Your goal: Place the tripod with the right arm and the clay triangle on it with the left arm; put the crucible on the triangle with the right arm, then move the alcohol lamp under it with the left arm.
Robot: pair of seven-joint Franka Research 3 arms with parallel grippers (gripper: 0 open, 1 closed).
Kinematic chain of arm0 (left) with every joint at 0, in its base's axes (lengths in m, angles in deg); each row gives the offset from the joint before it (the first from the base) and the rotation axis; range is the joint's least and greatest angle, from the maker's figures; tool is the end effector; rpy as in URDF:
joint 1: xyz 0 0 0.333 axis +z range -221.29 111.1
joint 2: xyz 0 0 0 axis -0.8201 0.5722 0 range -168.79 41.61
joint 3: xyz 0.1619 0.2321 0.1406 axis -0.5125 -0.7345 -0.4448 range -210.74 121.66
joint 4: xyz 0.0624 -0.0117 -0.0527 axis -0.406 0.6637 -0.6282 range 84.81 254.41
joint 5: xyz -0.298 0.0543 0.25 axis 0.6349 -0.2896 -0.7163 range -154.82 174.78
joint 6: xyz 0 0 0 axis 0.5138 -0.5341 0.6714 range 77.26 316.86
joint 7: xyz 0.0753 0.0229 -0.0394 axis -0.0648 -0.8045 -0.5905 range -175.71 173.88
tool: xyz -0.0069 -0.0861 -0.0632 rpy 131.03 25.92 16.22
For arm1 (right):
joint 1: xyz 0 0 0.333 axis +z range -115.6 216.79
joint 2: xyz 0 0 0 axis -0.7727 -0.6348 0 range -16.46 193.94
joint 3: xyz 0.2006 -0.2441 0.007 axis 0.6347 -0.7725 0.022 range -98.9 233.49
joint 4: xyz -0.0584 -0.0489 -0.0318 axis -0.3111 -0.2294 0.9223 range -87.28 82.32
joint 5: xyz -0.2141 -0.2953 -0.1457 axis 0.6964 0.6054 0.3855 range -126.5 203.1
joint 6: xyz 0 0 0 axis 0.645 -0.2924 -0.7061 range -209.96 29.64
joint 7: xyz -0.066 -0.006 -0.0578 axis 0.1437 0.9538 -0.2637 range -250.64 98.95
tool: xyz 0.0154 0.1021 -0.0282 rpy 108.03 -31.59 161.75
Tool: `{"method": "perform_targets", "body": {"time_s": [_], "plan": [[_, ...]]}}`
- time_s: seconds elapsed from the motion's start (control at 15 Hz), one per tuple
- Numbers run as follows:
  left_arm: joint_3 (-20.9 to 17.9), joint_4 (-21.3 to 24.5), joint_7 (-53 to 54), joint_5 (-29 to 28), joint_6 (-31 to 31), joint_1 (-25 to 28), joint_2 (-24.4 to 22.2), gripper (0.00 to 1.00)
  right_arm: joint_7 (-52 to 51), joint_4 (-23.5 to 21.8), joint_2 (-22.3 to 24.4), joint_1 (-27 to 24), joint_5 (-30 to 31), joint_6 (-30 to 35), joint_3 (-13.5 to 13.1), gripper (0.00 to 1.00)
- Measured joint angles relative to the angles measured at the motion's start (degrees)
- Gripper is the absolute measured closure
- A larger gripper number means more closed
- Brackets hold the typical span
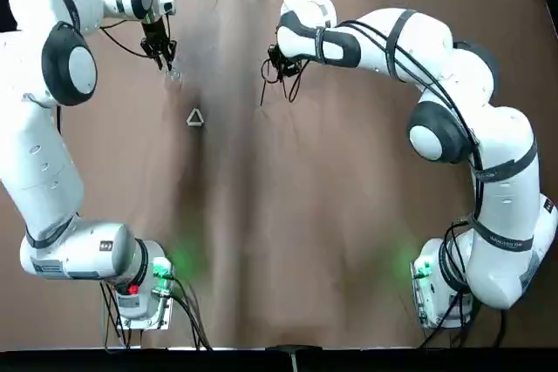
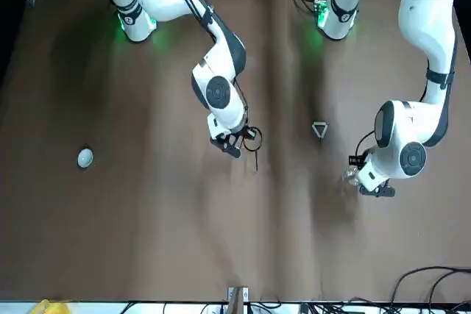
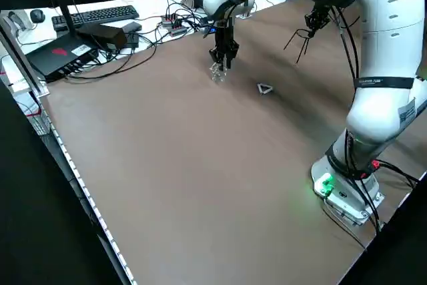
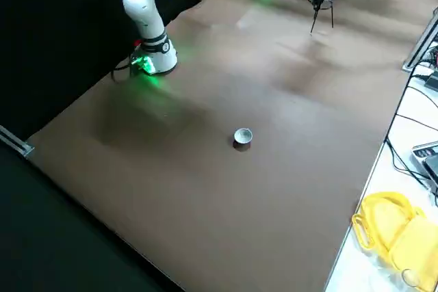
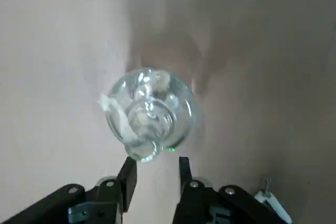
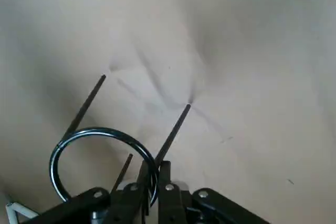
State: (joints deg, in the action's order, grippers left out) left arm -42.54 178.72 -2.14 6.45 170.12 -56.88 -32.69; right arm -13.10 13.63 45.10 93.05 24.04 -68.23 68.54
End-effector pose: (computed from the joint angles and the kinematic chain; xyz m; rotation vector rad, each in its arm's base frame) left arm 0.6350 -0.0372 0.2447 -3.0759 0.1190 0.3595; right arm 0.5374 0.5225 0.2913 -2.8619 0.6819 0.2078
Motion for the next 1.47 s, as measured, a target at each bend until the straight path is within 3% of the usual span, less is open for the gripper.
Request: {"method": "perform_targets", "body": {"time_s": [0.2,0.53,0.6,0.73,0.93,1.2,1.47], "plan": [[1.15,2.06,0.00,0.00,-2.01,-0.07,-2.43,0.60,-0.02,0.00,-0.10,0.06,0.00,0.03,0.00,0.92],[7.07,11.52,-0.01,0.00,-1.38,-0.34,-5.51,0.60,-0.05,0.00,-0.27,0.26,0.00,0.06,0.00,0.85],[9.25,15.73,0.00,-1.58,1.77,-0.74,-5.64,0.60,-0.06,0.00,-0.27,0.27,0.00,0.06,-0.01,0.74],[9.81,20.18,-0.02,-5.38,7.07,-0.96,-5.64,0.60,-0.08,0.08,-0.26,0.26,0.00,0.02,-0.19,0.56],[9.82,23.74,0.16,-7.49,11.89,-0.81,-5.65,0.60,-0.08,0.91,-0.10,-0.20,0.00,0.05,-0.72,0.32],[10.29,23.94,0.29,-7.90,11.79,-0.73,-6.07,0.60,-2.67,2.04,1.81,-3.08,0.00,6.54,-1.14,0.32],[11.50,23.91,0.25,-8.02,9.63,-0.36,-7.64,0.60,-10.72,2.39,6.46,-9.69,-0.02,16.76,-1.34,0.32]]}}
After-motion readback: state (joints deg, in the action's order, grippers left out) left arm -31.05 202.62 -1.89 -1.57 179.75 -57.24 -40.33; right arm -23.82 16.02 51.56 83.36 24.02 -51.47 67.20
